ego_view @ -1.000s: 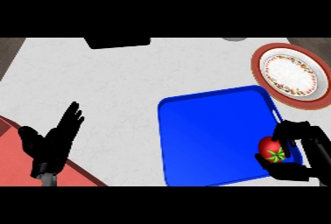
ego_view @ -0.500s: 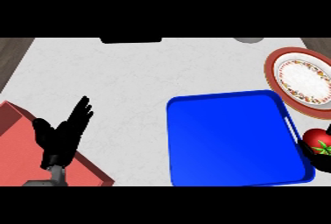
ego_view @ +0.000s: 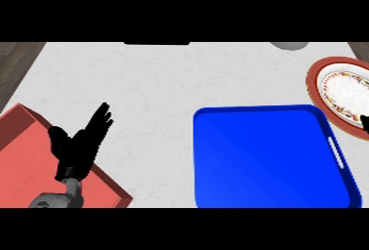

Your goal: Pick the tomato from the tray and place it in the plate

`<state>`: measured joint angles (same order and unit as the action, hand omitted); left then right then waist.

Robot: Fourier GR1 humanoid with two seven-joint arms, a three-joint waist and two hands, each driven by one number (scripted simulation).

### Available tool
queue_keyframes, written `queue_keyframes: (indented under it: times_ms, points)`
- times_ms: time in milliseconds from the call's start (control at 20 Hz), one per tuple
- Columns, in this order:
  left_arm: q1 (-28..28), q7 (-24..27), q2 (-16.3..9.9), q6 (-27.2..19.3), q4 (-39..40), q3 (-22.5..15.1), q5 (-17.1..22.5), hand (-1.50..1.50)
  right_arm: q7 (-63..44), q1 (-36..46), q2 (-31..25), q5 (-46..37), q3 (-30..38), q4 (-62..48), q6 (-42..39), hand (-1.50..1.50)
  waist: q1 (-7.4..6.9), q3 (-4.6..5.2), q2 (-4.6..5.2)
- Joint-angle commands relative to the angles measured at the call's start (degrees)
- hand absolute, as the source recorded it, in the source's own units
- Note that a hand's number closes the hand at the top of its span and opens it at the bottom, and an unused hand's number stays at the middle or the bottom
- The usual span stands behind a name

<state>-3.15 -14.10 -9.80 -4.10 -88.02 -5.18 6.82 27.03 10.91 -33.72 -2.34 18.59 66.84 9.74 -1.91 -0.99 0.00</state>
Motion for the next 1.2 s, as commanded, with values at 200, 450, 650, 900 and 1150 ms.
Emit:
queue_keyframes:
  times_ms: [200,450,650,900,1150]
  points:
    - [2.9,1.0,4.6,-0.3,4.3,-4.2,-1.7,0.00,8.3,14.4,-4.9,-1.7,3.3,-24.4,-0.5,1.50,-1.68,0.70,1.31]
    - [1.8,0.4,2.4,1.9,5.1,-1.0,0.2,0.00,14.3,18.8,-7.0,-2.1,4.7,-34.1,-1.8,1.50,-2.05,0.63,1.68]
    - [-0.2,-1.5,3.2,2.5,3.1,-2.2,0.3,0.00,4.6,20.4,-11.0,-11.1,-2.4,-40.2,-0.7,-1.50,-4.60,0.70,2.72]
    - [-0.6,-1.3,4.0,2.0,4.5,-2.9,-1.1,0.00,5.2,24.8,-8.4,-13.8,-5.8,-45.8,-5.2,-1.50,-5.03,0.50,2.80]
    - [-0.8,-1.8,5.1,1.2,4.4,-2.2,-0.8,0.00,11.9,27.3,-7.2,-10.1,-2.8,-49.0,-12.1,-1.50,-3.32,0.41,2.30]
